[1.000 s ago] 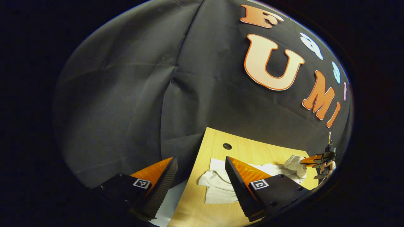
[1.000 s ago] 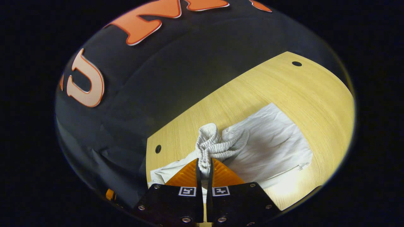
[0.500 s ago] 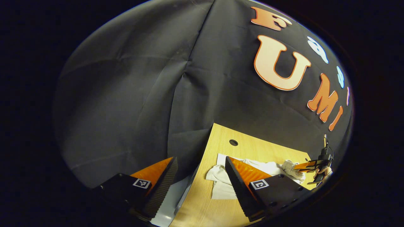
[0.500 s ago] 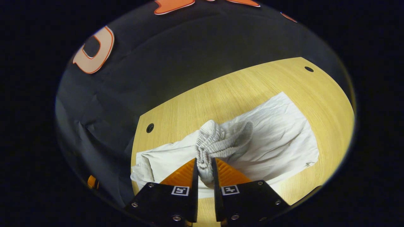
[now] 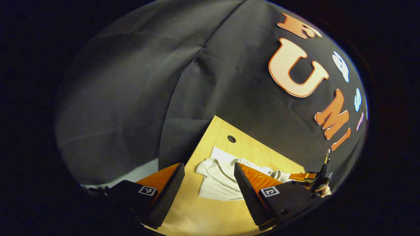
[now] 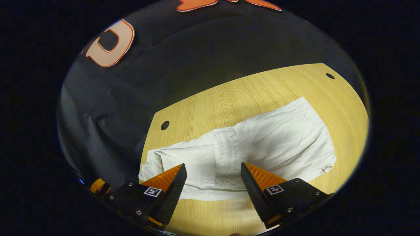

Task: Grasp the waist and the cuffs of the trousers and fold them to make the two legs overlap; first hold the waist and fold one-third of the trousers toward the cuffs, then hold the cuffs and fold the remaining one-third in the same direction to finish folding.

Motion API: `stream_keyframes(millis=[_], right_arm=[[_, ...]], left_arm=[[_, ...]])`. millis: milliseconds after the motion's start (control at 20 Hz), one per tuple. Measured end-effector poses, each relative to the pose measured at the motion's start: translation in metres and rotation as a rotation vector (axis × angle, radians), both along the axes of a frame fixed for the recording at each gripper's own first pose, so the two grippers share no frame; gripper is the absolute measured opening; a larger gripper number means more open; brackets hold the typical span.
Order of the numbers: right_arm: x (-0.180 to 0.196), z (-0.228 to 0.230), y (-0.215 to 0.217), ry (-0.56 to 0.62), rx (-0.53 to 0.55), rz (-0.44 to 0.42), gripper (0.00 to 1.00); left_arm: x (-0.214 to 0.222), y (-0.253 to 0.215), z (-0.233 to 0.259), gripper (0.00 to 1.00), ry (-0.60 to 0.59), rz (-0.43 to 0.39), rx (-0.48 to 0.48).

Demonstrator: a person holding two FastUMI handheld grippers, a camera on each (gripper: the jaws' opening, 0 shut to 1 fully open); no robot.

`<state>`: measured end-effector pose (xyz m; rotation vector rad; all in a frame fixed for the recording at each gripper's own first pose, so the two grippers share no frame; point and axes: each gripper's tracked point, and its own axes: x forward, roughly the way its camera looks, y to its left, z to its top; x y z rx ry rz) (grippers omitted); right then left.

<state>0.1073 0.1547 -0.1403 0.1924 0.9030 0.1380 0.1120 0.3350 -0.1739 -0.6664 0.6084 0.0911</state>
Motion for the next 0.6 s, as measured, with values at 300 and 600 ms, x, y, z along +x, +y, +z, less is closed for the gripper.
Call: stream_keyframes(millis=[300, 600], right_arm=[[-0.015, 0.002, -0.013, 0.008, 0.034, 0.016, 0.99], [-0.023, -0.001, -0.035, 0.033, 0.040, 0.013, 0.98]], left_arm=[[-0.017, -0.029, -0.049, 0.99, 0.128, 0.142, -0.298], [-0.027, -0.047, -0.083, 0.99, 0.203, 0.226, -0.443]])
